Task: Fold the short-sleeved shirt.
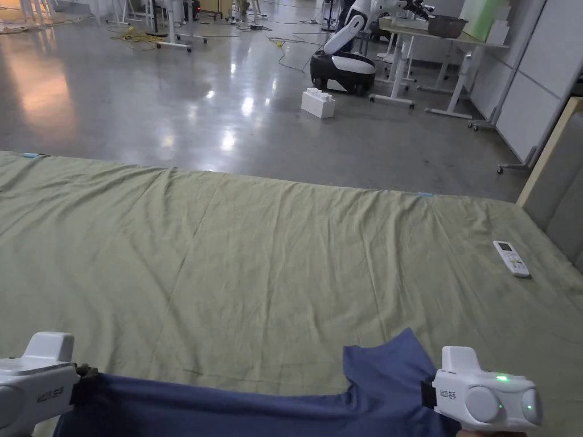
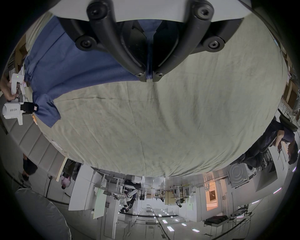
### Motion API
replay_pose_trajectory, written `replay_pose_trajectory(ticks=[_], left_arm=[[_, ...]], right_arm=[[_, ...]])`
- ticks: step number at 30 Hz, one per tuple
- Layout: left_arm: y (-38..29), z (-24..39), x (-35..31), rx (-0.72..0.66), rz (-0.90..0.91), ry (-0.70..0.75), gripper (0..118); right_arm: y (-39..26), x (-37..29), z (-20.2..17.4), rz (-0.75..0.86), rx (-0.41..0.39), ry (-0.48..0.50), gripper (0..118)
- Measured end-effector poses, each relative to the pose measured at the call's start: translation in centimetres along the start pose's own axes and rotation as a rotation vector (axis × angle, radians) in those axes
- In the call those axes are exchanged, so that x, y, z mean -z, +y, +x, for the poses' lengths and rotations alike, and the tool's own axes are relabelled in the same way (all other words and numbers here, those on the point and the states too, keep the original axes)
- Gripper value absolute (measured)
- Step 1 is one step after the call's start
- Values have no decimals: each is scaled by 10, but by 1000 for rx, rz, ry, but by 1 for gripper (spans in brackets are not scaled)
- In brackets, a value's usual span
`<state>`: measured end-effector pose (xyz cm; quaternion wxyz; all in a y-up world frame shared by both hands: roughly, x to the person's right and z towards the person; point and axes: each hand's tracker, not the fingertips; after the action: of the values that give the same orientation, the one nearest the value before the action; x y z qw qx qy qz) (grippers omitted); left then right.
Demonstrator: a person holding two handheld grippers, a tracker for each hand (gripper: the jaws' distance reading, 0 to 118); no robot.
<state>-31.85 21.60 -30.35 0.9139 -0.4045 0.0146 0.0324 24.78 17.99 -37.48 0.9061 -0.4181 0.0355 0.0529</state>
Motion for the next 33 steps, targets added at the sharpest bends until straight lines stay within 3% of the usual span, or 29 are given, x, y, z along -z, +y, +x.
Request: replay_pose_trajectory(ticks=[17, 28, 33], left_arm=[[-75, -21, -118, -6, 121, -68, 6], [-169, -19, -105, 44, -57, -57, 6], [-190, -22, -79, 66, -97, -39, 7]], right_arm=[[-95, -164, 1, 122, -23, 11, 1], [-193, -139, -8, -62, -60, -38, 1], [-213, -121, -17, -63, -79, -57, 2]])
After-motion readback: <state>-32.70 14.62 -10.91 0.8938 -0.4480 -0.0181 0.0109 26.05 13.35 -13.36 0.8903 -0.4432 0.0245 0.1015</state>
